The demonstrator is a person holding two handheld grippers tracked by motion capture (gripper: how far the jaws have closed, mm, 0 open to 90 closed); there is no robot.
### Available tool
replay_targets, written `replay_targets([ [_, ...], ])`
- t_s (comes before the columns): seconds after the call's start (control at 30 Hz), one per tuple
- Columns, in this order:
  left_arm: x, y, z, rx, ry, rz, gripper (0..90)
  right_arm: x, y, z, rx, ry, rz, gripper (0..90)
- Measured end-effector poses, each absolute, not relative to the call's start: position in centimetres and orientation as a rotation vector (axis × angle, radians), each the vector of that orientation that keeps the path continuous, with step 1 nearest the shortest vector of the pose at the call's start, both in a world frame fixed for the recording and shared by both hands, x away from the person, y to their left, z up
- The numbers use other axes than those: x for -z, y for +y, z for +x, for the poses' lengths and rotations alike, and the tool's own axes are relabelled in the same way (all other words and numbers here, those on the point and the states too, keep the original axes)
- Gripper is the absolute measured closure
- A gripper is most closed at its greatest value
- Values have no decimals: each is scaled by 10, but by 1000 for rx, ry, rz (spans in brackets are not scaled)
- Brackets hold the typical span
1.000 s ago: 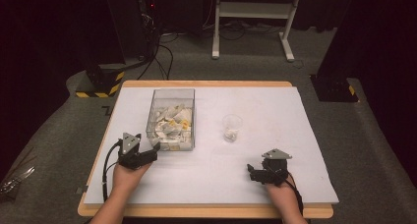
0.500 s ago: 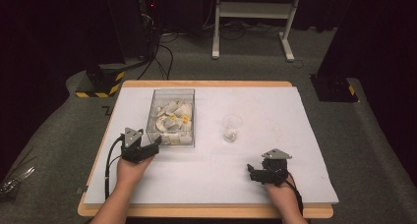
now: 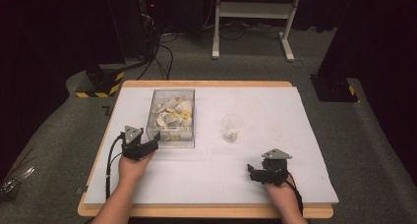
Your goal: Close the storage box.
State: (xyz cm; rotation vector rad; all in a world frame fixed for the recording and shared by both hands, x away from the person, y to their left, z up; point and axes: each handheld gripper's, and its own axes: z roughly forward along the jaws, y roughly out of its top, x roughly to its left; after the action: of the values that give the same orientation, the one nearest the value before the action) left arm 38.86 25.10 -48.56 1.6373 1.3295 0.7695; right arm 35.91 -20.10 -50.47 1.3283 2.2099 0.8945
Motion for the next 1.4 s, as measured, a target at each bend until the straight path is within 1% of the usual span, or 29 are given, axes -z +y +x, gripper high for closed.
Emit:
replay_targets([
  [0.23,484,251,386,-754,1337,1640,293,505,-201,359,-894,2210,1329,127],
  [0.3,484,251,385,-752,1334,1646,290,505,-201,359,-894,2210,1329,127],
  [0.4,482,250,382,-734,1316,1671,260,505,-201,359,-895,2210,1329,127],
  [0.47,480,251,376,-720,1298,1718,255,505,-201,359,-895,2210,1329,127],
  [0.57,480,253,370,-700,1292,1718,255,505,-201,359,-895,2210,1328,127],
  [0.87,482,264,343,-638,1269,1787,250,505,-201,359,-895,2211,1329,126],
  [1.0,486,270,331,-635,1264,1847,249,505,-201,359,-895,2211,1328,127],
  [1.07,492,275,322,-636,1270,1913,249,505,-201,359,-894,2210,1329,127],
  [1.1,492,275,322,-636,1270,1913,249,505,-201,359,-894,2210,1329,127],
  [1.13,494,277,317,-642,1261,1953,243,505,-201,359,-894,2209,1332,127],
  [1.3,500,284,308,-664,1280,1963,218,505,-201,359,-893,2208,1330,128],
  [1.33,508,286,309,-666,1319,1987,186,505,-201,359,-893,2208,1330,128],
  [1.4,509,289,312,-622,1358,1975,163,505,-201,359,-892,2208,1328,129],
])
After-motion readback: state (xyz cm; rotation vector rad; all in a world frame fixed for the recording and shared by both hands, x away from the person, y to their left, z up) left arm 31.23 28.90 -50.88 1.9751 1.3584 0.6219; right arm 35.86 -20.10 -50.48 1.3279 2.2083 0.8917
